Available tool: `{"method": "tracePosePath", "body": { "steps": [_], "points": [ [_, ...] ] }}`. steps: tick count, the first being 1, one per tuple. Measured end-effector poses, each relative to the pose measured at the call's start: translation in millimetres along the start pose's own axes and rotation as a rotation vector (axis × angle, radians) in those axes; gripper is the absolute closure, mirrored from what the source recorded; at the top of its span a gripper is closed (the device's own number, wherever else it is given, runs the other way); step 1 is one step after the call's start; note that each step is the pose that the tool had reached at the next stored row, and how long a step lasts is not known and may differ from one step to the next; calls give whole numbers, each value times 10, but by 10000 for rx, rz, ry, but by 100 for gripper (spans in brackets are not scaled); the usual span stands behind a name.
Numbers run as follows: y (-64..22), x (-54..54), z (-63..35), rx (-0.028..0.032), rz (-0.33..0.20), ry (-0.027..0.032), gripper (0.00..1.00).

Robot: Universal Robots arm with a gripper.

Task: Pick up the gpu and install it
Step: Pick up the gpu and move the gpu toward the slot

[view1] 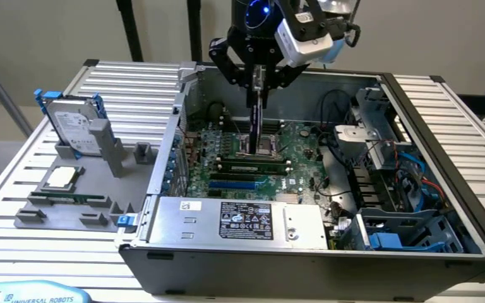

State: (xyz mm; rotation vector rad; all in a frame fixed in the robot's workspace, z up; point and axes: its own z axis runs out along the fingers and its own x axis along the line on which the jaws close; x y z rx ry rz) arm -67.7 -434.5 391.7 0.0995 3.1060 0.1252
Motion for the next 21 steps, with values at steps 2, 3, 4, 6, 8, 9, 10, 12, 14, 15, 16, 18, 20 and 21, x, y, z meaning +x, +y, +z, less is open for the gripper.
{"method": "tracePosePath", "body": {
  "steps": [2,3,4,6,8,9,10,12,14,15,16,18,20,21],
  "points": [
    [5,-92,42,8,-5,0,73],
    [8,-137,61,12,-9,0,73],
    [10,-181,80,15,-12,1,73],
    [12,-270,120,16,-25,7,73],
    [15,-341,158,19,-56,25,73],
    [15,-365,175,18,-84,41,73],
    [15,-387,190,19,-114,62,73],
    [15,-426,218,21,-178,116,73],
    [15,-445,234,26,-213,209,73],
    [15,-447,236,27,-213,238,73],
    [15,-447,236,27,-213,238,73],
    [15,-447,236,27,-213,239,73],
    [15,-447,236,26,-213,239,73],
    [15,-447,236,26,-213,239,73]
  ]
}}
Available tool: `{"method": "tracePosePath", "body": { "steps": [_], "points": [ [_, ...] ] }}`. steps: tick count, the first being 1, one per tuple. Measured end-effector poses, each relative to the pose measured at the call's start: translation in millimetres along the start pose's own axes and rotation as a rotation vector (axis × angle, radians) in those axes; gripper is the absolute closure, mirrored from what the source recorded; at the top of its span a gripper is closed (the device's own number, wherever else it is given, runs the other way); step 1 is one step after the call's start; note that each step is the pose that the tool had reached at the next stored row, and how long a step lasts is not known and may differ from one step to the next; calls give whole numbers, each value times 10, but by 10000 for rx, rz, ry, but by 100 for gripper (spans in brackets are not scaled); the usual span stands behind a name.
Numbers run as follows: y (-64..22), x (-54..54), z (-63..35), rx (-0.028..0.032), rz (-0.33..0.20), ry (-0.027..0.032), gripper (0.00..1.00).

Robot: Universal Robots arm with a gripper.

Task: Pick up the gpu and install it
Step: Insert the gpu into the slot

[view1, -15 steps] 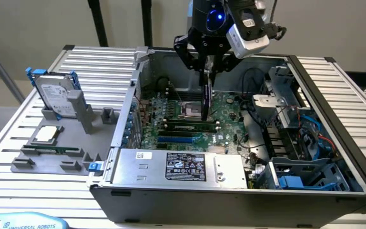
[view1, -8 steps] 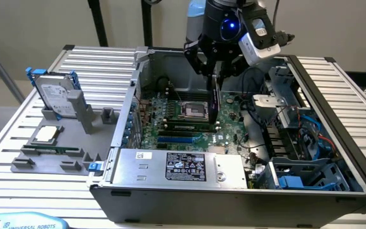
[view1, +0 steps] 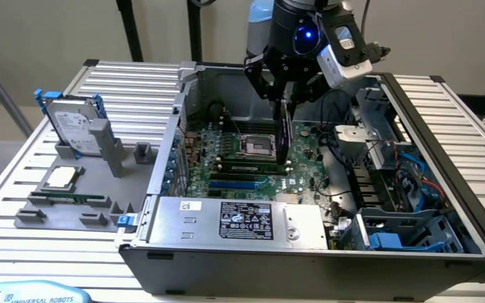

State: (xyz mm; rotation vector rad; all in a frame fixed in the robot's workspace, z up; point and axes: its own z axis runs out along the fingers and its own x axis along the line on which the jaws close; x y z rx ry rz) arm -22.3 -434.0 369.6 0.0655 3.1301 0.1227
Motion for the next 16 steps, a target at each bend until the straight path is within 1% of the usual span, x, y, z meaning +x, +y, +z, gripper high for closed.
{"method": "tracePosePath", "body": {
  "steps": [11,12,16],
  "points": [
    [0,0,0,0,-2,0,73],
    [0,0,1,0,-57,6,73],
    [-1,0,15,-6,-777,61,73]
  ]
}}
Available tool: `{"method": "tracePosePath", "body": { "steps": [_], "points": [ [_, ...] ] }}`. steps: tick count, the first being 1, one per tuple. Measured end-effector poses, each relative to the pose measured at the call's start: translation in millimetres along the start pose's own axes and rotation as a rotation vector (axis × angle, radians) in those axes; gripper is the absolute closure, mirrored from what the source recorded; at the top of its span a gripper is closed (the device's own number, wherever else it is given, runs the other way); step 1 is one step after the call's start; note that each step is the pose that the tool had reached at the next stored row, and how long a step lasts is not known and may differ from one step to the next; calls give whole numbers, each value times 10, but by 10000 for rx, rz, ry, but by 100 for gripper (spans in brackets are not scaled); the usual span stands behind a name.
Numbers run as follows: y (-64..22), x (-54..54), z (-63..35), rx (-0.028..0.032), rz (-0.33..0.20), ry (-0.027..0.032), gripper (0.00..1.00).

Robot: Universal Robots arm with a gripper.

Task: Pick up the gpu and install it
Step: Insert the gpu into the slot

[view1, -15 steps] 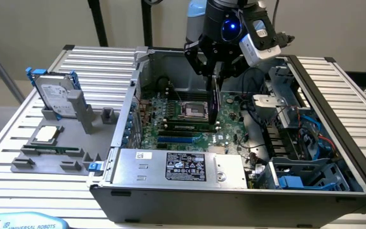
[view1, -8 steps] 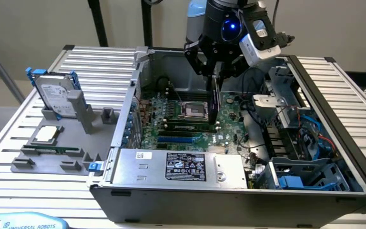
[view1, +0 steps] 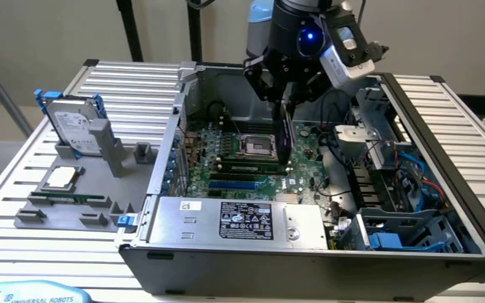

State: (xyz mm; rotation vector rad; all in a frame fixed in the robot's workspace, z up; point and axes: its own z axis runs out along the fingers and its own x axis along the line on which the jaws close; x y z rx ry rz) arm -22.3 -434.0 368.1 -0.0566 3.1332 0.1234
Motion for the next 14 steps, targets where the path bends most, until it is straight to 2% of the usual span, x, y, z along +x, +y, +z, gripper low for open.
{"method": "tracePosePath", "body": {
  "steps": [14],
  "points": [
    [-5,1,61,-17,-2526,199,73]
  ]
}}
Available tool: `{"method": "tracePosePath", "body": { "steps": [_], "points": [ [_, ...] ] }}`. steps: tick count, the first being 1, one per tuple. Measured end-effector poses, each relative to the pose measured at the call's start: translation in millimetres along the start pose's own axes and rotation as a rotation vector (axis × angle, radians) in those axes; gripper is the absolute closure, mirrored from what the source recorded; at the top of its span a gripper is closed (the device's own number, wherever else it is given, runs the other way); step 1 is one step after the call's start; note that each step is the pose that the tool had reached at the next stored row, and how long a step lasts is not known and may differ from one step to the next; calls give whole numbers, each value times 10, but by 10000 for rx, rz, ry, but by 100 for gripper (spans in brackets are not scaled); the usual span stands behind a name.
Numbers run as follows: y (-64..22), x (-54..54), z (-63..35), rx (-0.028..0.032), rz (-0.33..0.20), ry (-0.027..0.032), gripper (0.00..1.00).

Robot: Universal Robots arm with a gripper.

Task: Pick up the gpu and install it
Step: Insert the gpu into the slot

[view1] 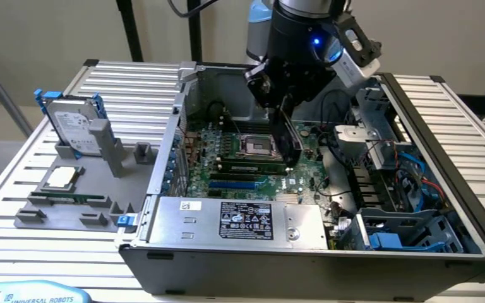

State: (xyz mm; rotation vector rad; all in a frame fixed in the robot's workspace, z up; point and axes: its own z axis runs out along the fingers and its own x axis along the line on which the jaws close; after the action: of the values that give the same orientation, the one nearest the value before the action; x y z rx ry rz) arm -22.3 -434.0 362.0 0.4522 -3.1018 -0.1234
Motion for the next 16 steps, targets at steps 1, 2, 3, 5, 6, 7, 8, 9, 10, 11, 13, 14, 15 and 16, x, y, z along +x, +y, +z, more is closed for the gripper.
{"method": "tracePosePath", "body": {
  "steps": [1,2,3,5,6,7,8,9,10,11,13,14,15,16],
  "points": [
    [0,0,5,-1,-180,14,73],
    [-1,0,10,-2,-365,29,73],
    [-1,0,15,-4,-544,42,73],
    [-2,0,25,-6,-913,72,73],
    [-2,0,30,-9,-1099,86,73],
    [-3,0,34,-8,-1277,101,73],
    [-3,0,39,-9,-1457,115,73],
    [-3,0,43,-11,-1636,129,73],
    [-4,0,47,-13,-1816,143,73],
    [-4,0,51,-14,-2006,158,73],
    [-4,0,59,-16,-2365,186,73],
    [-5,0,63,-18,-2543,200,73],
    [-5,0,67,-19,-2729,214,73],
    [-5,0,70,-20,-2908,229,73]
  ]
}}
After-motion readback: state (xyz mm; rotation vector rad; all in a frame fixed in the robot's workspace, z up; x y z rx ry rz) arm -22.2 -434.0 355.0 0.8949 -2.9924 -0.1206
